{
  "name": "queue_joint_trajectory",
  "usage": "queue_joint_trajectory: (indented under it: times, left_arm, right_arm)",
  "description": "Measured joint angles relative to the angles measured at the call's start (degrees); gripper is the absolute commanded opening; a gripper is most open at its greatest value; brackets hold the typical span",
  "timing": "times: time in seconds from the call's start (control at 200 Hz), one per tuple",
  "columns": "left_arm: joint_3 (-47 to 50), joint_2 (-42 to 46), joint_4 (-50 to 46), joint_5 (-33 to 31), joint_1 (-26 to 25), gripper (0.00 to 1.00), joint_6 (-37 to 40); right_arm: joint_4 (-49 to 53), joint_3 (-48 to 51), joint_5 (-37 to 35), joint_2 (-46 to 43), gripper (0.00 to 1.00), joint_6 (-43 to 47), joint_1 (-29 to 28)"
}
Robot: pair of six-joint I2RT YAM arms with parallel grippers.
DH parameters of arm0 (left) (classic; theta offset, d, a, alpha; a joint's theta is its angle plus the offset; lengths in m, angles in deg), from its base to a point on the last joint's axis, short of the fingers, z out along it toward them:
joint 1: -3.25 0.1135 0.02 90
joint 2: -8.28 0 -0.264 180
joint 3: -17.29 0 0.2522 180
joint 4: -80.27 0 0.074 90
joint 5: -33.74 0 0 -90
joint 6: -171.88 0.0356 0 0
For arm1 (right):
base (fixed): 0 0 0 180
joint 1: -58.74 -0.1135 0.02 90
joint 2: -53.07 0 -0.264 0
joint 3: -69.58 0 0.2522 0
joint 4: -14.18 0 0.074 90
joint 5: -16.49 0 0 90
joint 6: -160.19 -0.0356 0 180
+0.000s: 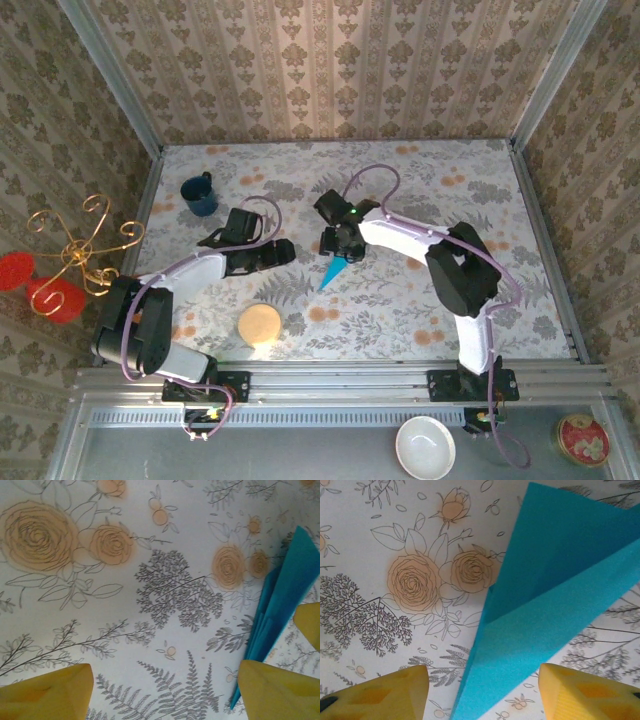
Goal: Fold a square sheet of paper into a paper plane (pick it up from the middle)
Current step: Move the paper plane to the top-center of the table.
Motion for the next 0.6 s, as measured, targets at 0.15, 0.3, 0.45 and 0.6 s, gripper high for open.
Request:
queue_joint_trajectory:
  times: [0.15, 0.3, 0.45, 0.6]
  left_arm:
    - [0.6, 0.0, 0.3, -0.9, 0.3, 0.83, 0.0]
    - [0.8, 0.0, 0.5, -1.5, 0.4, 0.85, 0.0]
    - [0.8, 0.0, 0.8, -1.5, 0.4, 0.85, 0.0]
    - [0.8, -0.3, 0.9, -1.4, 0.4, 0.86, 0.0]
  right_arm:
    - [2.8, -3.8, -3.0, 3.5, 0.61, -1.2, -1.4]
    - [5.2, -4.0, -6.8, 3.8, 0.6, -1.9, -1.7]
    - [6.7, -4.1, -8.8, 3.8, 0.59, -2.7, -1.7]
    - [8.2, -4.2, -10.0, 3.9, 0.56, -2.9, -1.7]
